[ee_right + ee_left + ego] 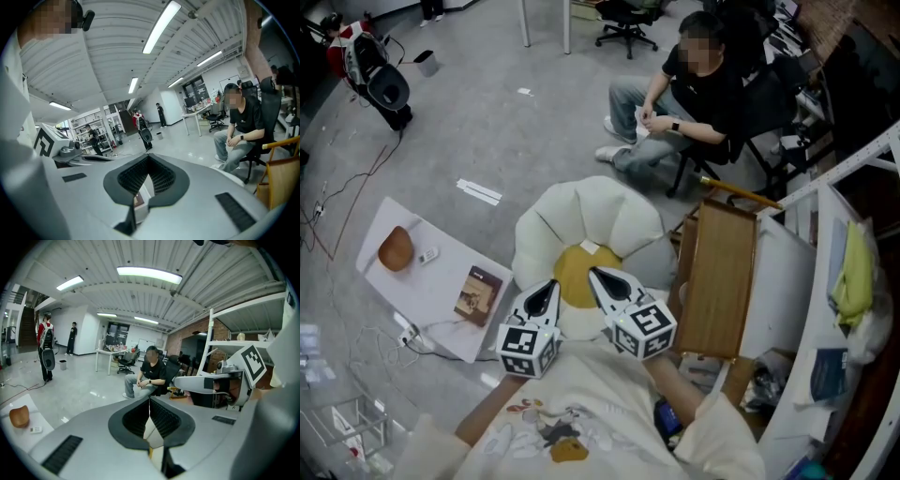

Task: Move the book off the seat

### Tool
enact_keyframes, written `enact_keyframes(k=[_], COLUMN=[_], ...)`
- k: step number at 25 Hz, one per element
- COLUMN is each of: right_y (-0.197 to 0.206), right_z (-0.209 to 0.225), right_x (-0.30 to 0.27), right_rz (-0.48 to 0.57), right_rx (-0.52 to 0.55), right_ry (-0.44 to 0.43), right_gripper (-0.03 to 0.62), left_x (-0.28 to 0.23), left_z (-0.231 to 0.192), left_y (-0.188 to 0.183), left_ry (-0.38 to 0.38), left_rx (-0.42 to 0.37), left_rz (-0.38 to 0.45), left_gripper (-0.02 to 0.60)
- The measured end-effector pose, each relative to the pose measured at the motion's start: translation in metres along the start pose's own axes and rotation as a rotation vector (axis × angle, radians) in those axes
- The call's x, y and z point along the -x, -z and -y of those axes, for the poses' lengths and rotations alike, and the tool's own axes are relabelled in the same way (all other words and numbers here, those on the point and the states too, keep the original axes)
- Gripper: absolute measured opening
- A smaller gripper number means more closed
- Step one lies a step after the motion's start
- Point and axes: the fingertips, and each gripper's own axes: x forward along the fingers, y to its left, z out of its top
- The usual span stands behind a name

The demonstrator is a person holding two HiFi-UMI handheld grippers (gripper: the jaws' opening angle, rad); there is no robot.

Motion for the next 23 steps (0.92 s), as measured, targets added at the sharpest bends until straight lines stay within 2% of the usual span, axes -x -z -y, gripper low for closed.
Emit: enact_keyframes(k=[8,16,23], right_y=[0.002,0.008,0.003], right_z=[-0.020,-0.025,-0.018], right_x=[-0.002,-0.006,-0.007], right_rz=[-0.007,-0.011,-0.003], right_rx=[-0.028,-0.072,-0.083], right_ry=[-0.065,-0.093,-0.091], right_gripper=[0.009,0.008,0.008], left_x=[0.008,0.004,0.000], left_z=[-0.006,-0.002,-0.007], left_y=[-0.005,-0.006,-0.008], left_ry=[-0.030,-0.020,-0.034], left_rx=[0.011,-0.013,-0.001], left_rz=[0.016,0.013,0.015], left_gripper=[0.012,0.012,0.012])
